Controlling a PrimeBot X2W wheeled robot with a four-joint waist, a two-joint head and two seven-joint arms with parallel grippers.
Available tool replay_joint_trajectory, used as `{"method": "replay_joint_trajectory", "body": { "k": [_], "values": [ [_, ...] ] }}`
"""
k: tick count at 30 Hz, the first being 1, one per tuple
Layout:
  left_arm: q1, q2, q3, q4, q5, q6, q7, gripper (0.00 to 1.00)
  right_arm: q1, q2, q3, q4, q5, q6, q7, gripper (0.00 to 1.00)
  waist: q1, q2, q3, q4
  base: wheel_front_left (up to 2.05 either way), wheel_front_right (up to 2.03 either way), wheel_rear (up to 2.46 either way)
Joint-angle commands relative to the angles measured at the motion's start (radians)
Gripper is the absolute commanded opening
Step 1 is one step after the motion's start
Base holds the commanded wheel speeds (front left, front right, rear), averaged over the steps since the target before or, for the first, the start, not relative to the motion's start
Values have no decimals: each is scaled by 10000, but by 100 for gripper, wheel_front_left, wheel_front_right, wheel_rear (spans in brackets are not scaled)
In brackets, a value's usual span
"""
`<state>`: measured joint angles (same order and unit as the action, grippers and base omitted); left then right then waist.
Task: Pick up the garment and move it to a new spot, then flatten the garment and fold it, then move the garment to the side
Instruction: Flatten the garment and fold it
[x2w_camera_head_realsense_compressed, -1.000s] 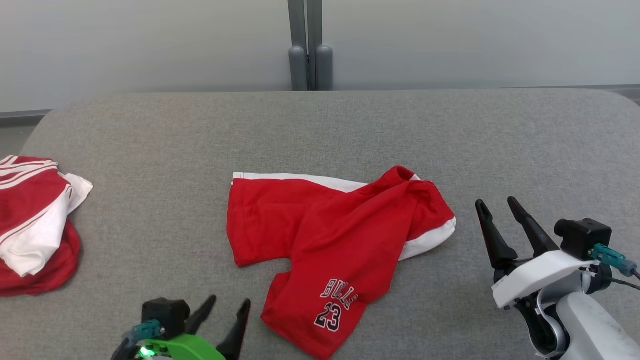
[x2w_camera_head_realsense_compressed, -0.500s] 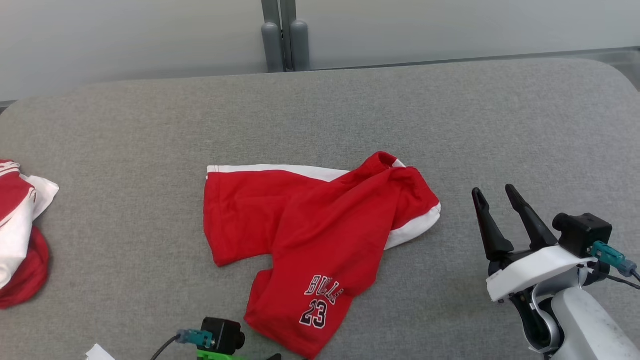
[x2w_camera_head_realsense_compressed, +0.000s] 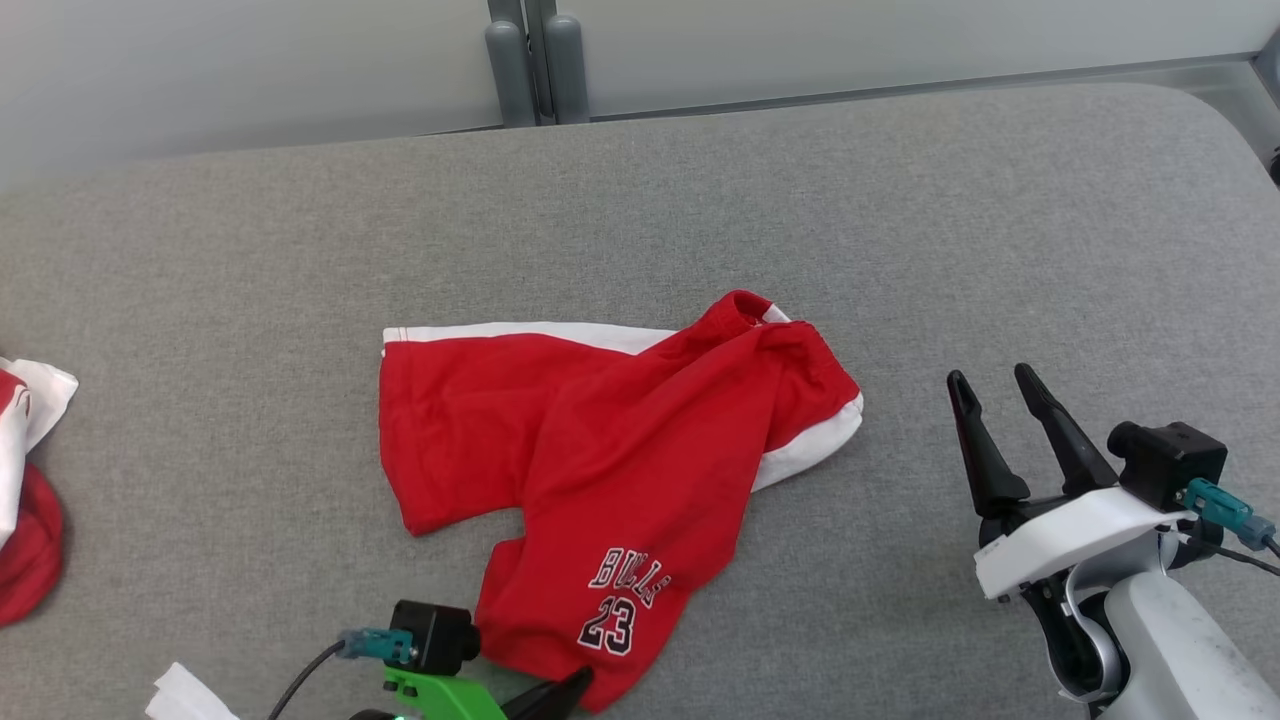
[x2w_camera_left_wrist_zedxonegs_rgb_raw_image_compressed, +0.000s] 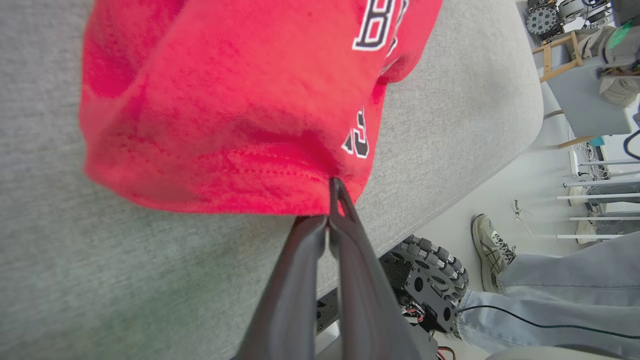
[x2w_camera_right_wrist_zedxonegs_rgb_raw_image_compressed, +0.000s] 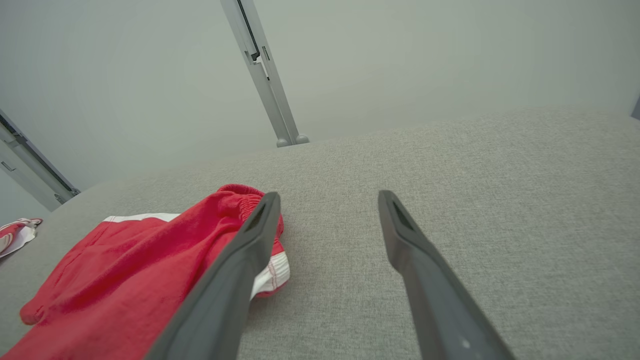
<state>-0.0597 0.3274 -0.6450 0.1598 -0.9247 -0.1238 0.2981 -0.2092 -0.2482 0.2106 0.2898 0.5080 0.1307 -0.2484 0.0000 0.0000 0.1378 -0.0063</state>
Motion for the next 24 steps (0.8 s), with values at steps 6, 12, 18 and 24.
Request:
{"method": "replay_joint_trajectory", "body": {
  "k": [6,12,18,24],
  "values": [
    [627,931,577,-1742,-560,61,77,0,209,44,-112,44,-52,0,-63,100,0,0,-191,140,0,0,0],
    [442,1456,1632,-3031,-1356,228,21,0,174,100,-47,3,-85,0,-15,100,0,0,-198,143,0,0,0],
    [-510,1602,2713,-2375,-2215,236,1,0,-137,92,103,-10,-72,0,40,100,0,0,154,-167,0,0,0],
    [-1503,1817,3223,-949,-3022,102,472,0,-280,92,131,35,-59,0,46,100,0,0,393,-520,0,0,0]
  ]
}}
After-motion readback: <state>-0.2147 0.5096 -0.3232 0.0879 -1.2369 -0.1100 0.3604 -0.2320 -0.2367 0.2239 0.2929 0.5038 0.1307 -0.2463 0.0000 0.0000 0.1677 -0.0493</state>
